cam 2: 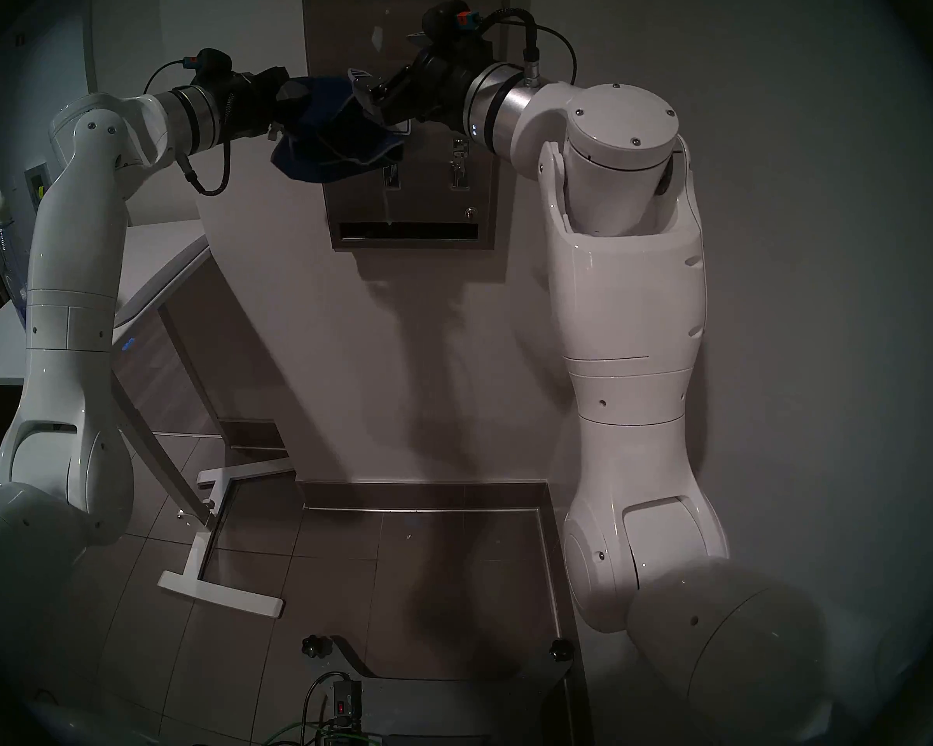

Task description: Pick up the cloth and wipe the surface

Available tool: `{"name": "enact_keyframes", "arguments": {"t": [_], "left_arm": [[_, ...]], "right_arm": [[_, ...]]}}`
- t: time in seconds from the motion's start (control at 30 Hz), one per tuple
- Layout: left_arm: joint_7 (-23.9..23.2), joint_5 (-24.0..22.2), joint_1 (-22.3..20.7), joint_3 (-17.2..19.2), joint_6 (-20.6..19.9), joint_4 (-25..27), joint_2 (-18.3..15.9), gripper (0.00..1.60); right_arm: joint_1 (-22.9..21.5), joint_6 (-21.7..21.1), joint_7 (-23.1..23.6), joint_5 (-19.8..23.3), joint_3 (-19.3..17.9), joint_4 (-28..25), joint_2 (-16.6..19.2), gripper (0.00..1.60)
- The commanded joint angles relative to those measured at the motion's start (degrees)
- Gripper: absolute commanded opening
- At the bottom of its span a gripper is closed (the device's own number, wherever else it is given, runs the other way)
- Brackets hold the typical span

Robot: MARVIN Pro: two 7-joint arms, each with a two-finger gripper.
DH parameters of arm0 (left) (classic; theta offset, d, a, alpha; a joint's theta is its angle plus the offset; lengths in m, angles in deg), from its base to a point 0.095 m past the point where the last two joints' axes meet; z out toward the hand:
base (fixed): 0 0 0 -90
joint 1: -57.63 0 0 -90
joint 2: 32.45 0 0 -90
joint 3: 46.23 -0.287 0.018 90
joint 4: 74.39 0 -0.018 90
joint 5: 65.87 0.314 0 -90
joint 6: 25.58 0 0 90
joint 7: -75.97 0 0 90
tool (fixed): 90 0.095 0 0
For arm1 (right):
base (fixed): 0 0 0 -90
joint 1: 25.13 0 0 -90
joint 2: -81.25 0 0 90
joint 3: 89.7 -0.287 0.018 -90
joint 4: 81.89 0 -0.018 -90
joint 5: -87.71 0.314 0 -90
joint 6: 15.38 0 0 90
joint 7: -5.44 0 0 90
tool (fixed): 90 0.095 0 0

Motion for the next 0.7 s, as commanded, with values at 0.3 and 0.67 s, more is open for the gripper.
{"name": "enact_keyframes", "arguments": {"t": [0.3,0.67], "left_arm": [[-4.74,-1.95,-5.45,0.62,0.89,2.49,1.69,0.0],[-5.57,-5.88,-6.33,2.52,-1.78,6.13,2.9,0.0]], "right_arm": [[-2.71,1.8,-0.15,0.2,0.04,3.87,-1.51,1.6],[-2.92,3.06,-0.81,0.25,-0.33,5.69,-2.07,1.6]]}}
